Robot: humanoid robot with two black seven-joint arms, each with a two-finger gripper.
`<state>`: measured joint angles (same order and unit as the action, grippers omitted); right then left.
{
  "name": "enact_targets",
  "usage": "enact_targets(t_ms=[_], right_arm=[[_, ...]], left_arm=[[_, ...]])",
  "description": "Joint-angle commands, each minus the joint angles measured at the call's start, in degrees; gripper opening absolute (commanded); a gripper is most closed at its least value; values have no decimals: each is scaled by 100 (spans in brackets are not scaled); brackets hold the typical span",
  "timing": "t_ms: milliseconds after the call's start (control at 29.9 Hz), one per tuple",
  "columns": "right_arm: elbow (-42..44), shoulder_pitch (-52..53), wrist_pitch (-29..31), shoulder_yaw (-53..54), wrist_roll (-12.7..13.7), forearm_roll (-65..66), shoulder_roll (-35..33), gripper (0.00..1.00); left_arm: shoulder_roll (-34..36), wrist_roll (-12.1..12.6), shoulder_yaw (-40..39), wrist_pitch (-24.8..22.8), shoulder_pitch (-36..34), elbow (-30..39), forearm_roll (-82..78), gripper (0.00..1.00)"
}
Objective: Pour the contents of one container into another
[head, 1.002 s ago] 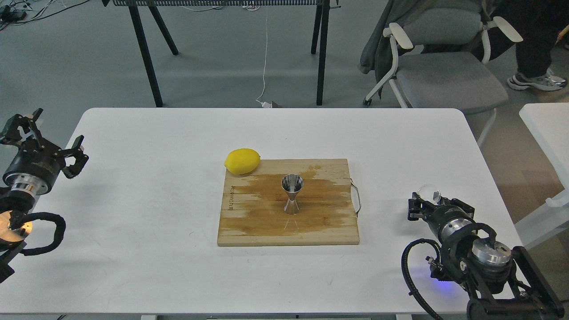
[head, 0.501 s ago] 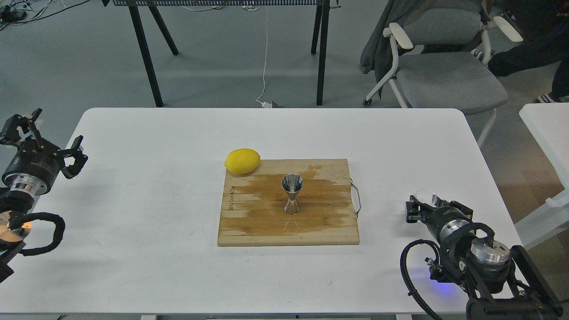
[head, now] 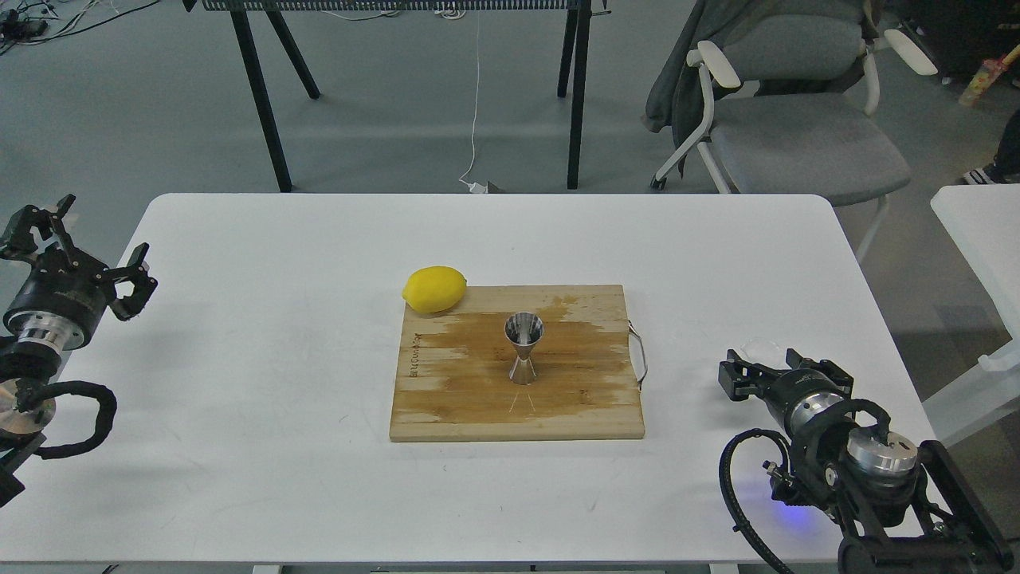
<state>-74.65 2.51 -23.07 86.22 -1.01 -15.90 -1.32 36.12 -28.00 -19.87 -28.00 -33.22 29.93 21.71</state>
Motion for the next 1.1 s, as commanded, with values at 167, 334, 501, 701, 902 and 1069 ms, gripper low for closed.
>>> enact_targets(t_ms=[167,334,501,701,902,1069], right_arm=[[-963,-13,-233,-26,241,-1,-746,99],[-1078,92,239,-280,1014,140,-1536,99],[-991,110,2469,-509,1305,632,-2302,99],[210,346,5107,-448,1253,685,-2330,99],[1154,646,5107,-273,1051,623,-1846,99],[1198,646,5107,-202,1033,623,-1793,99]], left_arm=[[9,0,0,0,43,-251,0,100],[61,0,0,0,52,-286,0,100],[9,0,9,0,43,-445,-18,100],[27,0,18,0,35,-497,-27,100],[26,0,18,0,-18,-515,-27,100],[53,0,-8,0,-18,-515,-27,100]])
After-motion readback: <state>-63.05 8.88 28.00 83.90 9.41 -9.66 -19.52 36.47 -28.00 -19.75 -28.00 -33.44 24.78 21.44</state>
